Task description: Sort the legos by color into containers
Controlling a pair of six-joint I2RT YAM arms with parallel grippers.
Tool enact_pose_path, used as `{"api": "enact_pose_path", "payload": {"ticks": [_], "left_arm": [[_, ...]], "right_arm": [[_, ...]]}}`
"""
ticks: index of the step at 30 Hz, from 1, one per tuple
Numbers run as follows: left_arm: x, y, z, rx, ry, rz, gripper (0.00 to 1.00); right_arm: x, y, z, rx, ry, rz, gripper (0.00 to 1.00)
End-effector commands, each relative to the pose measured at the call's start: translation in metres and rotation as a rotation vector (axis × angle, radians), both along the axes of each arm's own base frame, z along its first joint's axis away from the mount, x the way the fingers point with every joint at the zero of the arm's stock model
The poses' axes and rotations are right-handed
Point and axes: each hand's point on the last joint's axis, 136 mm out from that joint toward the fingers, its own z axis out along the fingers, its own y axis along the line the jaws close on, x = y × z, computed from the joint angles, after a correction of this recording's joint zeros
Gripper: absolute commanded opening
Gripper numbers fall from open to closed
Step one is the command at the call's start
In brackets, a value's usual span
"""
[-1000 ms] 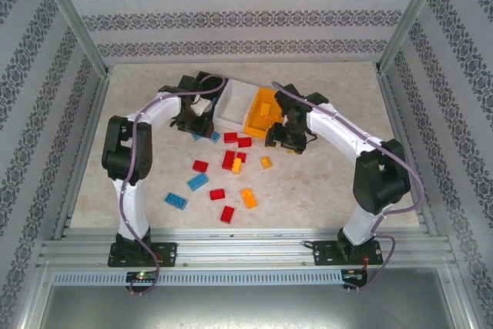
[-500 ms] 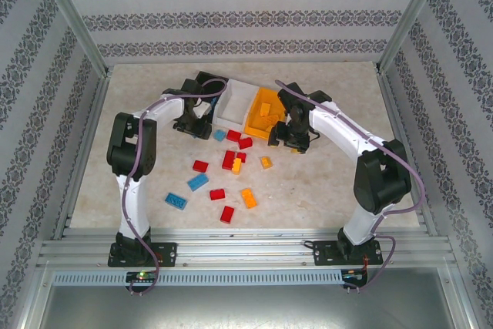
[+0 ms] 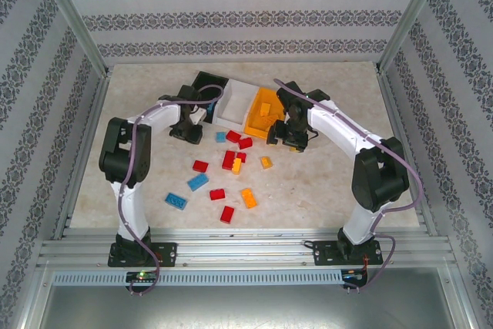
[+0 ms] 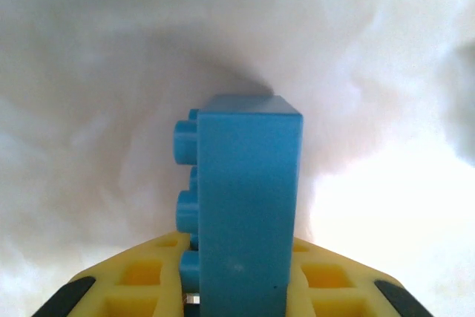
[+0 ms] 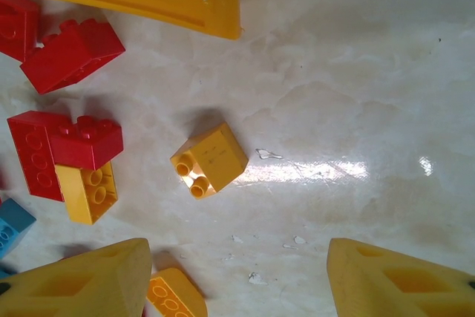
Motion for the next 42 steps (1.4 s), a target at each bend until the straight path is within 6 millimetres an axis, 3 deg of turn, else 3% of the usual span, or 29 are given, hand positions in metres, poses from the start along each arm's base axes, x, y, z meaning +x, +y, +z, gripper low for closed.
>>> {"api": "enact_pose_path", "payload": {"ticks": [1,7,14,21,32,34,38,42], "left_arm": [[-0.020,-0.006,0.030,-0.053,-0.005,0.033,0.13],[-0.024,-0.010,0.082,-0.137,-0.101,0.093,0.13],[0.028,-0.016,0.130,-0.168,-0.251,0.113,0.14],[0.084,-0.019,0.123,-0.126,-0.282,0.125,0.14],[0.123,-0.019,0.098,-0.074,-0.268,0.103,0.16],[0.129,-0.016,0.097,-0.090,-0.271,0.128,0.30],[0.134,-0.020,0.103,-0.140,-0.280,0.144,0.36],[0.122,-0.022,0.124,-0.176,-0.302,0.149,0.49]], "right_arm": [[-0.003,0.005,-0.004,-0.004,0.002,0.017,0.65],[-0.004,0.013,-0.009,0.005,0.007,0.015,0.65],[-0.006,0.009,-0.008,-0.003,-0.008,0.008,0.65],[-0.013,-0.004,-0.005,-0.026,-0.023,-0.003,0.65],[-0.016,-0.009,0.003,-0.041,-0.019,-0.024,0.66],[-0.019,-0.009,0.005,-0.045,-0.023,-0.029,0.66],[-0.030,-0.006,0.004,-0.058,-0.018,-0.023,0.67],[-0.031,0.000,0.002,-0.059,-0.025,-0.001,0.67]]}}
